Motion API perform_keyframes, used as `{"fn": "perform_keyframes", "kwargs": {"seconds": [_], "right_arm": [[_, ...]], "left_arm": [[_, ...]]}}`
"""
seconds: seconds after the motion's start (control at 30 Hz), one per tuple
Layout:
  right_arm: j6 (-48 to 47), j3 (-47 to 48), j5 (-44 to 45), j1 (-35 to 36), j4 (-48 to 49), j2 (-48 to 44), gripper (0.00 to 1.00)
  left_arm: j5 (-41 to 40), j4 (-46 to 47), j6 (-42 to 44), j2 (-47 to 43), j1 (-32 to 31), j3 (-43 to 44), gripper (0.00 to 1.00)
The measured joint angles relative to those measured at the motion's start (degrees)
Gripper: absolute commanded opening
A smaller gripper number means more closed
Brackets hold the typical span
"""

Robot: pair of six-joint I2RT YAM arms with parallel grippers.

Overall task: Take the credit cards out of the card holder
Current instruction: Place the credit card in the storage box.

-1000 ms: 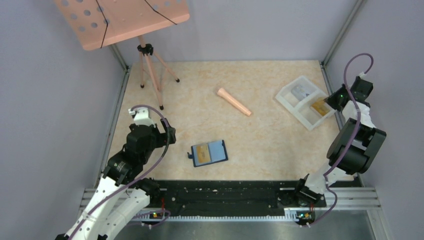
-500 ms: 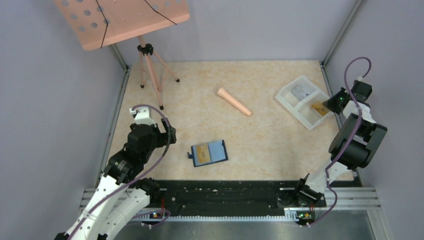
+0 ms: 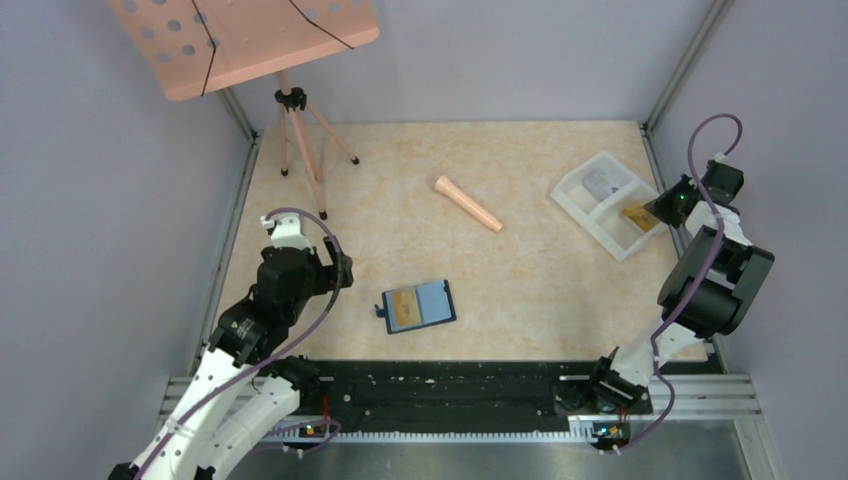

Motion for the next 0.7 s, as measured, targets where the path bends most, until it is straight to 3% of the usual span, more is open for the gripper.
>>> {"fn": "perform_keyframes", "kwargs": {"seconds": [0.5,0.7], "right_arm": [[0.1,0.0,1.5,-0.3,1.0,0.0,0.00],[0.7,0.0,2.4,-0.7,1.2,0.0,0.09]], "left_arm": [[0.0,0.0,0.0,0.1,0.0,0.0,0.99],[0.0,0.0,0.0,0.1,0.0,0.0,0.99]]}}
